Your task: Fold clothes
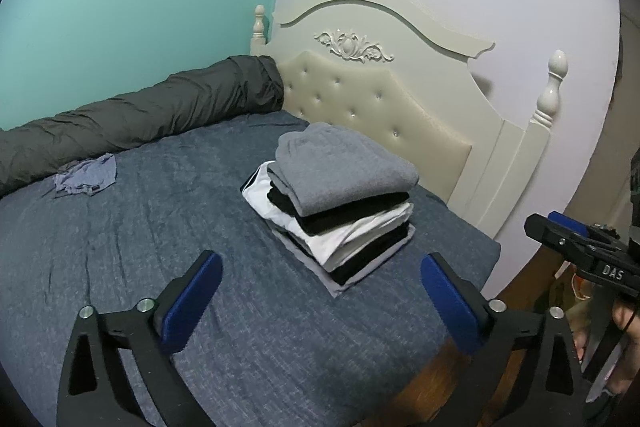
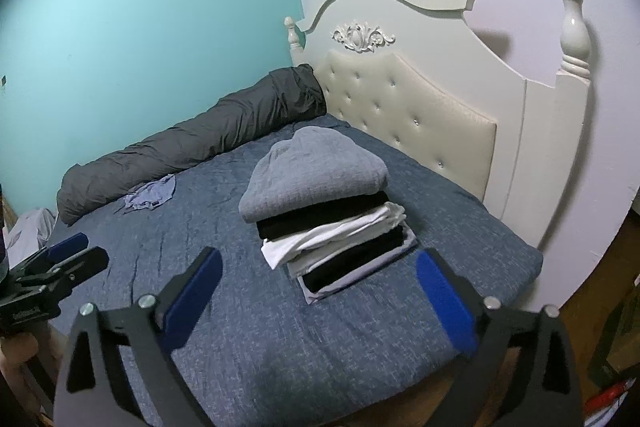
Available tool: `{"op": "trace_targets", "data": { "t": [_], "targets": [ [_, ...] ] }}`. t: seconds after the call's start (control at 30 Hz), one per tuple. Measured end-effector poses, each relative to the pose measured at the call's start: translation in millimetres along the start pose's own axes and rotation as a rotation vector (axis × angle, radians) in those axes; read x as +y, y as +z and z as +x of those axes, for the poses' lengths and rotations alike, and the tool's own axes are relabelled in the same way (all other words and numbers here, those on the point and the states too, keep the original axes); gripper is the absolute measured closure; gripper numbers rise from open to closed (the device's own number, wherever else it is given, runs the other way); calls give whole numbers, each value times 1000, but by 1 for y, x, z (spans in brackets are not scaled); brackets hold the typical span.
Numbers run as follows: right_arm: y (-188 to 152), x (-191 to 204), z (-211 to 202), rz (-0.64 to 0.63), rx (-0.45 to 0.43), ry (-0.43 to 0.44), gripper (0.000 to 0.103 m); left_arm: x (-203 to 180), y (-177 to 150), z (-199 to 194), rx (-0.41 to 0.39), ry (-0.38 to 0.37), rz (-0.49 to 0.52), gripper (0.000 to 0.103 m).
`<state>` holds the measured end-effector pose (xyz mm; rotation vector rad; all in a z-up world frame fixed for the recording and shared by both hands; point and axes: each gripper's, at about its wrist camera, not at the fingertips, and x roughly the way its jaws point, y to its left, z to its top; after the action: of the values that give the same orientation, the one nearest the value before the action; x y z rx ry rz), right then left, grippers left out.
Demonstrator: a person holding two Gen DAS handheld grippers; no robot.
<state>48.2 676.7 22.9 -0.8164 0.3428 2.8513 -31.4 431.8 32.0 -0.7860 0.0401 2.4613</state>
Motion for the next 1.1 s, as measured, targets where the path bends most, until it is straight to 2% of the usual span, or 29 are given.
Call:
{"op": "trace_targets", "data": {
  "t": [0.23,1.1],
  "targets": [
    [-12,11,-14,1,-14,1,1,2,-11,-12,0,-8,-1,0],
    [-51,36,-38,-24,-26,-1,0,4,-45,-39,-18,-6,20,0]
  ]
}}
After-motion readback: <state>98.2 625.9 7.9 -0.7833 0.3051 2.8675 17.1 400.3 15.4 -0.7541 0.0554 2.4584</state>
